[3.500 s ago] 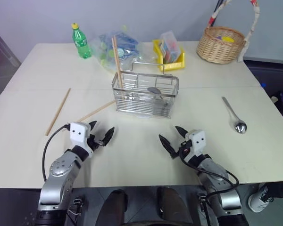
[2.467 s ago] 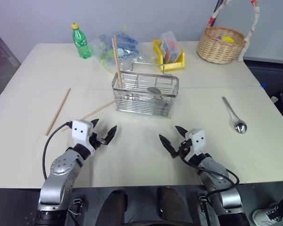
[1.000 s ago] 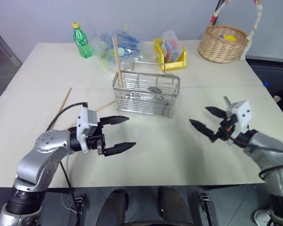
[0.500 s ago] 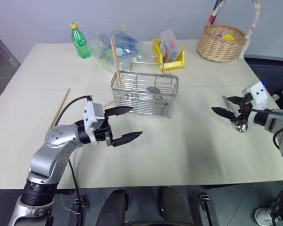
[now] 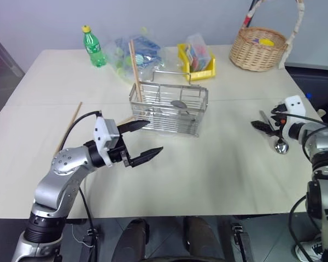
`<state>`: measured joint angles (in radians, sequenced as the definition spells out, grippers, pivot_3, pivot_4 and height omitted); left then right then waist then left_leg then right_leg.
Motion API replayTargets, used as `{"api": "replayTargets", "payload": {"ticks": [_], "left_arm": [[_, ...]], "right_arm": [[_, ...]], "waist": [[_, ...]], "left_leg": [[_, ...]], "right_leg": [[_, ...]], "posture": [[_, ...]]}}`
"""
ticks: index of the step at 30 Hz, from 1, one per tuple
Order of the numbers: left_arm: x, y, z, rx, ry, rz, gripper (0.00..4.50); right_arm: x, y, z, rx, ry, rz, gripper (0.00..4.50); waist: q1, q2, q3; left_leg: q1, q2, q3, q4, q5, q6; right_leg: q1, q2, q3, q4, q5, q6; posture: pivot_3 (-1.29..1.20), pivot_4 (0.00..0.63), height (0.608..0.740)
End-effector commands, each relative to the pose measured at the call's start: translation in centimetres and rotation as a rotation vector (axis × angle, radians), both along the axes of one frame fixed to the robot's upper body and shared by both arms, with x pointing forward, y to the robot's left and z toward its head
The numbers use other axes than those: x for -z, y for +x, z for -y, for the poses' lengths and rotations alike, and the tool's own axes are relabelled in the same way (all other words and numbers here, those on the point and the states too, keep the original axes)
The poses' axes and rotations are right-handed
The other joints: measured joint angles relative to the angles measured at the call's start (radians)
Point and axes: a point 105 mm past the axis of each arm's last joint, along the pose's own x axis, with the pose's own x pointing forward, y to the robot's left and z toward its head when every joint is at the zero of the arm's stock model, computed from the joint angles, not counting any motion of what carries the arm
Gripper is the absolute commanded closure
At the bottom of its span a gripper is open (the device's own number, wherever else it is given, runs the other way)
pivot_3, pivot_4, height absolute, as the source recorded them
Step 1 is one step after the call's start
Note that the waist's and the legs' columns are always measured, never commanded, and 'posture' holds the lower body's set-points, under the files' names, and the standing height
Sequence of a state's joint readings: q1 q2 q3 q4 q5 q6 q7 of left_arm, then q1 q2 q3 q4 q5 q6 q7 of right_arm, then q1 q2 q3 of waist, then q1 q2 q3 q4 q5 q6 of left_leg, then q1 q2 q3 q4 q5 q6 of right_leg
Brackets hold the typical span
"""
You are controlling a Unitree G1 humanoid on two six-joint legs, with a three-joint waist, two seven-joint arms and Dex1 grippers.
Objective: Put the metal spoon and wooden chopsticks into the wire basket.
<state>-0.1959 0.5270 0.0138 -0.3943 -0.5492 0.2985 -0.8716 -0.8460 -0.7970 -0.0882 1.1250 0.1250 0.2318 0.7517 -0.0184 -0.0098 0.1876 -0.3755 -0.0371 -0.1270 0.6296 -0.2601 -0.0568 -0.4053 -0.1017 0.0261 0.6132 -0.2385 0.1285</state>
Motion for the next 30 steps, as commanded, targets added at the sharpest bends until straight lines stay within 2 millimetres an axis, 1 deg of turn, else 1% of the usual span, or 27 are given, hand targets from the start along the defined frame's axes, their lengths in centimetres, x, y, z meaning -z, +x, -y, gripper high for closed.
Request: {"api": "replayTargets", "payload": {"ticks": [1, 5, 7, 15, 21, 22, 23, 24, 25, 26, 29, 30], "left_arm": [[-1.0, -0.2, -0.1, -0.013, -0.002, 0.055, 0.05], [-1.1, -0.2, 0.0, -0.02, -0.004, 0.058, 0.05], [-1.2, -0.1, 0.1, -0.022, -0.005, 0.059, 0.05], [-1.3, 0.0, 0.2, -0.029, -0.007, 0.059, 0.05], [-1.5, 0.1, 0.3, -0.034, -0.01, 0.061, 0.05], [-1.5, 0.1, 0.3, -0.035, -0.011, 0.061, 0.0], [-1.5, 0.1, 0.4, -0.035, -0.011, 0.06, 0.0], [-1.5, 0.1, 0.4, -0.035, -0.011, 0.06, 0.0], [-1.5, 0.1, 0.4, -0.036, -0.011, 0.061, 0.0], [-1.5, 0.1, 0.4, -0.037, -0.012, 0.06, 0.0], [-1.6, 0.2, 0.3, -0.041, -0.011, 0.062, 0.0], [-1.7, 0.3, 0.3, -0.043, -0.01, 0.063, 0.0]], "right_arm": [[-1.0, 0.1, 1.0, 0.045, -0.019, 0.033, 0.0], [-0.6, -0.4, 2.1, 0.119, 0.028, 0.013, 0.0], [-0.5, -0.6, 2.3, 0.129, 0.037, 0.002, 0.0], [0.1, -1.6, 3.0, 0.121, 0.009, -0.061, 0.0], [0.6, -2.2, 2.6, 0.062, 0.02, -0.12, 0.0], [0.6, -2.2, 2.5, 0.055, 0.024, -0.126, 0.54], [0.6, -2.2, 2.4, 0.049, 0.028, -0.127, 0.85], [0.6, -2.2, 2.3, 0.041, 0.033, -0.129, 1.31], [0.6, -2.2, 2.2, 0.037, 0.034, -0.13, 1.82], [0.6, -2.2, 2.2, 0.034, 0.034, -0.131, 2.42], [0.6, -2.2, 2.1, 0.034, 0.034, -0.13, 3.83], [0.6, -2.2, 2.1, 0.033, 0.035, -0.13, 4.45]], "waist": [[0.0, 0.0, 0.0], [0.0, 0.0, 0.0], [0.001, 0.0, 0.0], [0.002, 0.0, 0.0], [0.0, 0.0, 0.0], [0.0, 0.0, 0.0], [0.0, 0.0, 0.0], [-0.001, 0.0, 0.0], [-0.001, 0.0, 0.0], [-0.003, 0.0, 0.0], [-0.004, 0.0, 0.0], [-0.005, 0.0, 0.0]], "left_leg": [[0.0, 0.0, 0.0, 0.0, 0.0, 0.0], [0.0, 0.0, 0.0, 0.0, 0.0, 0.0], [0.0, 0.0, 0.0, 0.0, 0.0, 0.0], [0.0, 0.0, 0.0, 0.0, 0.0, 0.0], [0.0, 0.0, 0.0, 0.0, 0.0, 0.0], [0.001, 0.0, 0.0, 0.0, 0.0, 0.0], [0.001, 0.0, 0.0, 0.0, 0.0, 0.0], [0.001, 0.0, 0.0, 0.0, 0.0, 0.0], [0.001, 0.0, 0.0, 0.0, 0.0, 0.0], [0.001, 0.0, 0.0, 0.0, 0.0, 0.0], [0.001, 0.0, 0.0, 0.0, 0.0, 0.0], [0.001, 0.0, 0.0, 0.0, 0.0, 0.0]], "right_leg": [[0.0, 0.0, 0.0, 0.0, 0.0, 0.0], [0.001, 0.0, 0.0, 0.0, 0.0, 0.0], [0.001, 0.0, 0.0, 0.0, 0.0, 0.0], [0.001, 0.0, 0.0, 0.0, 0.0, 0.0], [0.001, 0.0, 0.0, 0.0, 0.0, 0.0], [0.001, 0.0, 0.0, 0.0, 0.0, 0.0], [0.001, 0.0, 0.0, 0.0, 0.0, 0.0], [0.001, 0.0, 0.0, 0.0, 0.0, 0.0], [0.001, 0.0, 0.0, 0.0, 0.0, 0.0], [0.001, 0.0, 0.0, 0.0, 0.0, 0.0], [0.001, 0.0, 0.0, 0.001, 0.0, 0.0], [0.001, 0.0, 0.0, 0.001, 0.0, 0.0]], "posture": [[0.0, 0.15, 0.74], [0.0, 0.15, 0.74], [0.0, 0.15, 0.74], [0.0, 0.15, 0.74], [0.0, 0.15, 0.74], [0.0, 0.15, 0.74], [0.0, 0.15, 0.74], [0.0, 0.15, 0.74], [0.0, 0.15, 0.74], [0.0, 0.15, 0.74], [0.0, 0.15, 0.74], [0.0, 0.15, 0.74]]}}
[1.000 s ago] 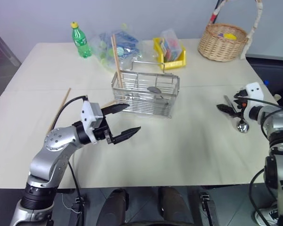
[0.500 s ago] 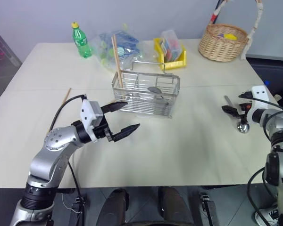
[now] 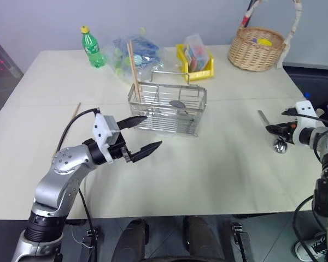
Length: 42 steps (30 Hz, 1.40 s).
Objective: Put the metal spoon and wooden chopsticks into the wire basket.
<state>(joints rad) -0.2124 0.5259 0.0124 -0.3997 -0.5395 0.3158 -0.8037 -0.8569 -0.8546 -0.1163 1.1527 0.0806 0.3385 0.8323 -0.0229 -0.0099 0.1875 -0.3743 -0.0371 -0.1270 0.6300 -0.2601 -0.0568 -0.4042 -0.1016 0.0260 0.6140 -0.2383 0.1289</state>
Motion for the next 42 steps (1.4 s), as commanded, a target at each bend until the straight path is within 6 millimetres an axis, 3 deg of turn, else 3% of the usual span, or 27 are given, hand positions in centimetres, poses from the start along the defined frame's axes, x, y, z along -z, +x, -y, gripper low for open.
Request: {"api": "replayTargets", "payload": {"ticks": [1, 18, 23, 27, 31, 34, 38, 42], "left_arm": [[-1.3, -0.4, 0.4, 0.019, -0.004, 0.058, 0.0], [-1.2, -1.0, 0.3, 0.063, 0.013, 0.042, 0.0], [-1.0, -1.5, 0.2, 0.11, 0.015, 0.01, 0.0], [-1.2, -1.6, 0.0, 0.12, -0.001, -0.01, 0.0], [-2.0, -1.6, -0.4, 0.122, -0.065, -0.04, 0.0], [-2.4, -1.7, -0.7, 0.121, -0.08, -0.053, 0.0], [-3.0, -1.8, -1.4, 0.125, -0.114, -0.086, 0.0], [-3.2, -1.8, -2.2, 0.114, -0.109, -0.099, 0.0]], "right_arm": [[0.5, -0.5, 0.2, -0.003, -0.008, -0.031, 4.45], [0.4, -0.3, 0.4, 0.018, -0.019, -0.028, 4.45], [-0.5, 0.2, 0.4, 0.029, -0.027, 0.011, 4.45], [-4.2, 1.9, 0.5, 0.095, -0.034, 0.162, 4.45], [-10.0, 4.0, -1.2, 0.102, -0.022, 0.377, 4.45], [-13.5, 4.7, -3.2, 0.067, -0.016, 0.516, 4.45], [-18.8, 4.4, -7.6, -0.022, 0.019, 0.756, 4.45], [-21.4, 3.3, -11.4, -0.093, 0.073, 0.896, 4.45]], "waist": [[0.0, 0.0, 0.0], [0.001, 0.0, 0.0], [0.001, 0.0, 0.0], [0.0, 0.001, 0.001], [-0.009, 0.003, 0.002], [-0.019, 0.003, 0.002], [-0.022, 0.003, 0.002], [-0.018, 0.003, 0.002]], "left_leg": [[0.0, 0.0, 0.0, 0.0, 0.0, 0.0], [0.0, 0.0, 0.0, 0.001, 0.0, 0.0], [0.0, 0.0, 0.0, 0.001, 0.0, 0.0], [0.0, 0.0, 0.0, 0.001, 0.0, 0.0], [-0.001, 0.0, 0.0, 0.0, 0.0, 0.0], [-0.001, 0.0, 0.0, -0.001, 0.0, 0.0], [-0.001, 0.0, 0.0, -0.001, 0.0, 0.0], [-0.001, 0.0, -0.001, -0.001, 0.0, 0.0]], "right_leg": [[0.0, 0.0, 0.0, 0.0, 0.0, 0.0], [0.001, 0.0, 0.0, 0.0, 0.0, 0.0], [0.001, 0.0, 0.0, 0.0, 0.0, 0.0], [0.001, 0.0, 0.0, 0.0, 0.0, 0.0], [-0.001, 0.0, 0.0, 0.001, 0.0, 0.0], [-0.002, 0.0, 0.0, 0.001, 0.0, 0.0], [-0.002, 0.0, 0.0, 0.001, 0.0, 0.001], [-0.003, 0.0, 0.0, 0.003, 0.0, 0.0]], "posture": [[0.0, 0.15, 0.74], [0.0, 0.15, 0.74], [0.0, 0.15, 0.74], [0.0, 0.15, 0.74], [0.0, 0.15, 0.74], [0.0, 0.15, 0.74], [0.0, 0.15, 0.74], [0.0, 0.15, 0.74]]}}
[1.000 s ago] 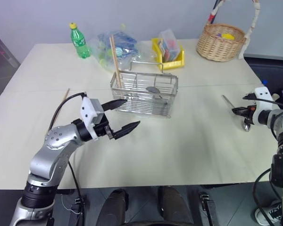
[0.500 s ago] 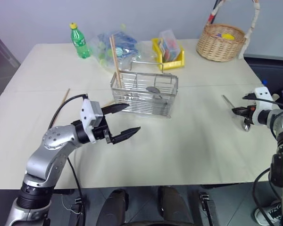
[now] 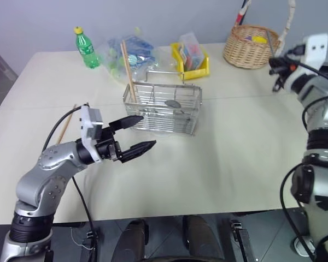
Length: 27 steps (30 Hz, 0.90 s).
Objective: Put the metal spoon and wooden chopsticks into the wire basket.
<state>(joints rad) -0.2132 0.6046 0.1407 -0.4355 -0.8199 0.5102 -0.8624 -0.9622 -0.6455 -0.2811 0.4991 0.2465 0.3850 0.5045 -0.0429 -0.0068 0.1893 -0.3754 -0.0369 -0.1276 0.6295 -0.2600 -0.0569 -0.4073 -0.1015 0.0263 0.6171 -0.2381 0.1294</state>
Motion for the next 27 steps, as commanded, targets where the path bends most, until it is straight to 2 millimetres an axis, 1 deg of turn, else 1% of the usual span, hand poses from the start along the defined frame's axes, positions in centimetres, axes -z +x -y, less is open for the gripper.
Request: {"api": "replayTargets", "payload": {"ticks": [1, 7, 9, 13, 14, 16, 18, 20, 24, 27], "left_arm": [[-1.4, -0.4, -0.8, -0.005, 0.0, 0.039, 0.0], [-1.7, 0.0, -1.8, -0.055, 0.02, 0.042, 0.0], [-1.7, 0.2, -2.0, -0.076, 0.022, 0.046, 0.0], [-1.8, 0.6, -2.2, -0.122, 0.011, 0.059, 0.0], [-1.8, 0.6, -2.3, -0.135, 0.008, 0.062, 0.0], [-1.8, 0.7, -2.3, -0.151, 0.005, 0.065, 0.0], [-1.7, 0.8, -2.4, -0.169, 0.004, 0.067, 0.0], [-1.7, 0.8, -2.4, -0.181, 0.003, 0.067, 0.0], [-1.6, 0.9, -2.4, -0.2, -0.005, 0.069, 0.0], [-1.6, 0.8, -2.3, -0.2, -0.012, 0.068, 0.0]], "right_arm": [[-3.8, -1.9, -2.7, -0.062, 0.028, 0.174, 4.45], [-5.5, -3.9, -9.3, -0.239, 0.149, 0.31, 4.45], [-5.4, -4.4, -11.5, -0.298, 0.187, 0.327, 4.45], [-4.3, -5.5, -15.4, -0.43, 0.236, 0.326, 4.45], [-4.1, -5.8, -16.1, -0.457, 0.253, 0.325, 4.45], [-3.5, -6.0, -17.2, -0.487, 0.275, 0.31, 4.45], [-2.4, -6.2, -18.5, -0.524, 0.291, 0.284, 4.45], [-1.7, -6.2, -19.3, -0.545, 0.296, 0.266, 4.45], [-0.7, -5.9, -20.4, -0.566, 0.32, 0.246, 4.45], [-0.1, -5.7, -20.7, -0.571, 0.315, 0.241, 4.45]], "waist": [[0.003, 0.0, 0.0], [0.001, 0.0, 0.0], [-0.002, 0.0, 0.0], [-0.001, 0.0, 0.0], [0.0, 0.0, 0.0], [0.0, 0.0, 0.0], [0.001, 0.0, 0.0], [0.0, 0.0, 0.0], [-0.001, 0.0, 0.0], [-0.001, 0.0, 0.0]], "left_leg": [[0.0, 0.0, 0.0, 0.0, 0.0, 0.0], [0.0, 0.0, 0.0, 0.0, 0.0, 0.0], [0.0, 0.0, 0.0, 0.0, 0.0, 0.0], [0.0, 0.0, -0.001, -0.001, 0.0, 0.0], [0.0, 0.0, -0.001, -0.001, 0.0, 0.0], [0.0, 0.0, -0.001, -0.001, 0.0, 0.0], [0.0, 0.0, -0.001, -0.001, 0.0, 0.0], [0.0, 0.0, -0.001, -0.001, 0.0, 0.0], [0.0, 0.0, -0.001, -0.001, 0.0, 0.0], [0.0, 0.0, -0.001, -0.001, 0.0, 0.0]], "right_leg": [[0.0, 0.0, 0.0, 0.0, 0.0, 0.0], [0.0, 0.0, 0.0, 0.0, 0.0, 0.0], [-0.001, 0.0, 0.0, 0.001, 0.0, 0.0], [-0.002, 0.0, 0.0, 0.002, 0.0, 0.0], [-0.002, 0.0, 0.0, 0.002, 0.0, 0.0], [-0.002, 0.0, 0.0, 0.002, 0.0, 0.0], [-0.002, 0.0, 0.0, 0.002, 0.0, 0.0], [-0.002, 0.0, 0.0, 0.002, 0.0, 0.0], [-0.002, 0.0, 0.0, 0.003, 0.0, -0.001], [-0.002, 0.0, 0.0, 0.003, 0.0, -0.001]], "posture": [[0.0, 0.15, 0.74], [0.0, 0.15, 0.74], [0.0, 0.15, 0.74], [0.0, 0.15, 0.74], [0.0, 0.15, 0.74], [0.0, 0.15, 0.74], [0.0, 0.15, 0.74], [0.0, 0.15, 0.74], [0.0, 0.15, 0.74], [0.0, 0.15, 0.74]]}}
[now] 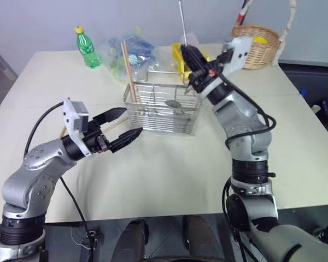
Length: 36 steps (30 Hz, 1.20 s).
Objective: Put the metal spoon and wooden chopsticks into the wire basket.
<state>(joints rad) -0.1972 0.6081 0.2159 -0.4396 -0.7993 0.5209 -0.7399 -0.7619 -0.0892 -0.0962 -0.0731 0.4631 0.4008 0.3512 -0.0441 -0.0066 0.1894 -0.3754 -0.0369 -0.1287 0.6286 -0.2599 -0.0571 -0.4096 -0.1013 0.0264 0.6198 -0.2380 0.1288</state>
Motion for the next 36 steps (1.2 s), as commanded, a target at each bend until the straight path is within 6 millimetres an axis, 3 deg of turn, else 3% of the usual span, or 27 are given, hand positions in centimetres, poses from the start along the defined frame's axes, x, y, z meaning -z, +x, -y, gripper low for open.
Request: {"api": "replayTargets", "payload": {"ticks": [1, 20, 24, 29, 30, 36], "left_arm": [[-1.0, -0.7, 0.0, -0.003, -0.002, 0.056, 0.0], [-0.9, -1.0, -0.1, -0.032, -0.005, 0.056, 0.0], [-0.9, -0.9, 0.0, -0.034, -0.007, 0.056, 0.0], [-0.9, -0.8, 0.1, -0.034, -0.01, 0.057, 0.0], [-0.9, -0.8, 0.1, -0.034, -0.01, 0.057, 0.0], [-0.9, -0.6, -0.2, -0.052, -0.01, 0.059, 0.0]], "right_arm": [[-0.6, -0.3, -0.4, -0.014, 0.004, 0.059, 4.45], [1.9, 1.3, 0.0, 0.033, -0.033, 0.109, 4.45], [1.9, 1.4, 0.3, 0.043, -0.032, 0.111, 2.93], [1.7, 1.4, 0.5, 0.059, -0.038, 0.118, 0.27], [1.7, 1.4, 0.5, 0.063, -0.04, 0.118, 0.09], [1.2, 1.2, 1.2, 0.091, -0.066, 0.137, 0.09]], "waist": [[0.0, 0.0, 0.0], [0.0, 0.0, 0.0], [0.0, 0.0, 0.0], [0.0, 0.0, 0.0], [0.0, 0.0, 0.0], [0.0, 0.0, 0.0]], "left_leg": [[0.0, 0.0, 0.0, 0.0, 0.0, 0.0], [0.0, 0.0, 0.0, 0.0, 0.0, 0.0], [0.0, 0.0, 0.0, 0.0, 0.0, 0.0], [0.0, 0.0, 0.0, 0.0, 0.0, 0.0], [0.0, 0.0, 0.0, 0.0, 0.0, 0.0], [0.0, 0.0, 0.0, 0.0, 0.0, 0.0]], "right_leg": [[0.0, 0.0, 0.0, 0.0, 0.0, 0.0], [0.0, 0.0, 0.0, 0.0, 0.0, 0.0], [0.0, 0.0, 0.0, 0.0, 0.0, 0.0], [0.0, 0.0, 0.0, 0.0, 0.0, 0.0], [0.0, 0.0, 0.0, 0.0, 0.0, 0.0], [0.0, 0.0, 0.0, 0.0, 0.0, 0.0]], "posture": [[0.0, 0.15, 0.74], [0.0, 0.15, 0.74], [0.0, 0.15, 0.74], [0.0, 0.15, 0.74], [0.0, 0.15, 0.74], [0.0, 0.15, 0.74]]}}
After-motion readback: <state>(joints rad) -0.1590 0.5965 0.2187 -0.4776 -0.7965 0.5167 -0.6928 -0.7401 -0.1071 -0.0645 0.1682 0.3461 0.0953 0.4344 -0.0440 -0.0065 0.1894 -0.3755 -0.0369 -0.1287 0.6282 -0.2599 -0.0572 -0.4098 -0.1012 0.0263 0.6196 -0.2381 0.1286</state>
